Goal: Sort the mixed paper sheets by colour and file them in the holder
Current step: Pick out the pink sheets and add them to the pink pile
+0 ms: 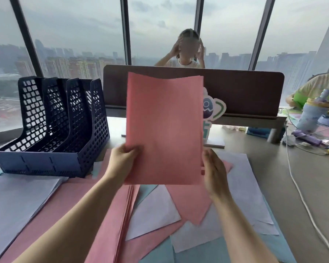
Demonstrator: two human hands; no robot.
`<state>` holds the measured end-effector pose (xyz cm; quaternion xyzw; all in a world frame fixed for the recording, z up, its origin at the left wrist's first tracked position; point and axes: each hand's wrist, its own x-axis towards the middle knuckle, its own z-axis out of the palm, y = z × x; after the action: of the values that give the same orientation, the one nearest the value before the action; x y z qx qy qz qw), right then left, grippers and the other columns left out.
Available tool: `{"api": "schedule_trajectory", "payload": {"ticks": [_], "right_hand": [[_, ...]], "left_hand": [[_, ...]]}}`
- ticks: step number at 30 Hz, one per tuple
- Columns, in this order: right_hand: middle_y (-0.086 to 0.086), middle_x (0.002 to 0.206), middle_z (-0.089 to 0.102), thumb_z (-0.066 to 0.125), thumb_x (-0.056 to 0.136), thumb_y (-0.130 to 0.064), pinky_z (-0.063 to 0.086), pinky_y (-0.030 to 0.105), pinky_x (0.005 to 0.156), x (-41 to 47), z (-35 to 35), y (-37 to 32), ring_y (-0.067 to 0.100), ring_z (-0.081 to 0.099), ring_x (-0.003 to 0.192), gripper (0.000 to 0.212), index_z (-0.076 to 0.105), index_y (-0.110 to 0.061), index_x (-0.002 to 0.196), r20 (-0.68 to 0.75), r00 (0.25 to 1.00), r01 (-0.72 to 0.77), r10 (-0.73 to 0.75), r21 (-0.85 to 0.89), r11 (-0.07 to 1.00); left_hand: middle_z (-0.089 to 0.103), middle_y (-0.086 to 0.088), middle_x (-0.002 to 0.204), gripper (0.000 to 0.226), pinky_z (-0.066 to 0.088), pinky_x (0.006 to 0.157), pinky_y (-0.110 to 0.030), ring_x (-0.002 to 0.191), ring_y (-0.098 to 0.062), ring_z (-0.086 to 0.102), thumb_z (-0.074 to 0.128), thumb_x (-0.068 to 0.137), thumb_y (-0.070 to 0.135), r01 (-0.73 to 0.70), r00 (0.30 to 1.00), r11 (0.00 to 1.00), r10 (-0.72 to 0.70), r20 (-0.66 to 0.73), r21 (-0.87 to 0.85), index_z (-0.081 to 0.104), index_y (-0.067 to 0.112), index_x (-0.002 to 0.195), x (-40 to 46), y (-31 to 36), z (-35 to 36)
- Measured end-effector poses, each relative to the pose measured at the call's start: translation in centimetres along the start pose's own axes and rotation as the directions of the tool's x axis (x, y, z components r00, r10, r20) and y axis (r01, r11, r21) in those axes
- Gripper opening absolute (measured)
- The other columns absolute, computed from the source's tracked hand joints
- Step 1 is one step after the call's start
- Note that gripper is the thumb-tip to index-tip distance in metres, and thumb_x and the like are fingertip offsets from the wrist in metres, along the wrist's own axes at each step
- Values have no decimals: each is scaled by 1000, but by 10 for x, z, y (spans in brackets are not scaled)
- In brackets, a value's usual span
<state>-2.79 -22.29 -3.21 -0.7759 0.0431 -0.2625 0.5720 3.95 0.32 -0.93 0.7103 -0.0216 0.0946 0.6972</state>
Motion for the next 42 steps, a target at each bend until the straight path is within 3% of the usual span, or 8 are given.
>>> {"api": "schedule_trajectory", "payload": {"ticks": [4,11,14,20,24,30,37,42], "right_hand": [[1,124,67,53,95,-10,41,21,83,1,9,11,16,61,105,28,67,-17,118,167,985,60,37,-540,839],[-3,165,4,55,85,-17,11,37,123,24,62,-3,23,3,152,82,16,-25,157,630,661,411,407,-758,507],[3,165,7,57,87,-14,16,35,122,37,78,-10,22,12,151,84,12,-22,158,666,568,520,484,-746,417],[12,127,59,45,90,-6,51,40,90,38,85,-3,32,60,112,40,52,-17,128,674,683,646,282,-737,198],[10,142,50,56,82,-23,48,40,99,41,82,-7,31,52,124,66,37,-22,146,654,617,619,438,-747,243],[7,154,35,62,85,-13,43,35,103,47,86,-24,28,43,135,87,16,-33,156,679,534,676,504,-701,228],[13,127,58,48,91,-2,49,38,86,42,92,-14,34,59,112,47,48,-21,133,703,645,713,299,-695,96],[10,117,66,47,91,-5,51,37,83,42,85,-8,32,64,108,40,52,-16,129,486,859,487,160,-873,37]], "left_hand": [[72,-6,77,9,55,72,-35,66,-21,63,66,88,7,168,983,986,-167,-75,6,71,12,82,-4,-7,-66],[71,-11,69,25,56,74,-49,64,-27,65,62,59,14,262,956,962,-246,-162,83,71,6,80,-34,-18,-121],[74,-16,75,32,57,75,-53,67,-34,69,58,56,18,300,946,949,-283,-160,95,72,6,82,-43,-28,-129],[74,-19,78,16,56,75,-57,67,-34,69,64,70,9,305,936,952,-292,-197,38,73,8,83,-48,-35,-133],[73,-21,80,29,56,73,-57,65,-33,68,62,60,16,305,937,952,-299,-180,8,73,5,84,-47,-34,-132],[72,-17,73,31,54,68,-45,63,-28,64,61,55,14,329,932,944,-329,-154,-30,73,3,81,-46,-33,-132],[72,-14,73,34,52,68,-42,65,-28,64,61,52,14,335,928,940,-340,-153,-57,73,2,82,-42,-38,-133],[74,-20,84,19,54,72,-41,69,-29,66,66,68,5,338,923,936,-350,-161,-100,72,2,85,-40,-39,-138]]}}
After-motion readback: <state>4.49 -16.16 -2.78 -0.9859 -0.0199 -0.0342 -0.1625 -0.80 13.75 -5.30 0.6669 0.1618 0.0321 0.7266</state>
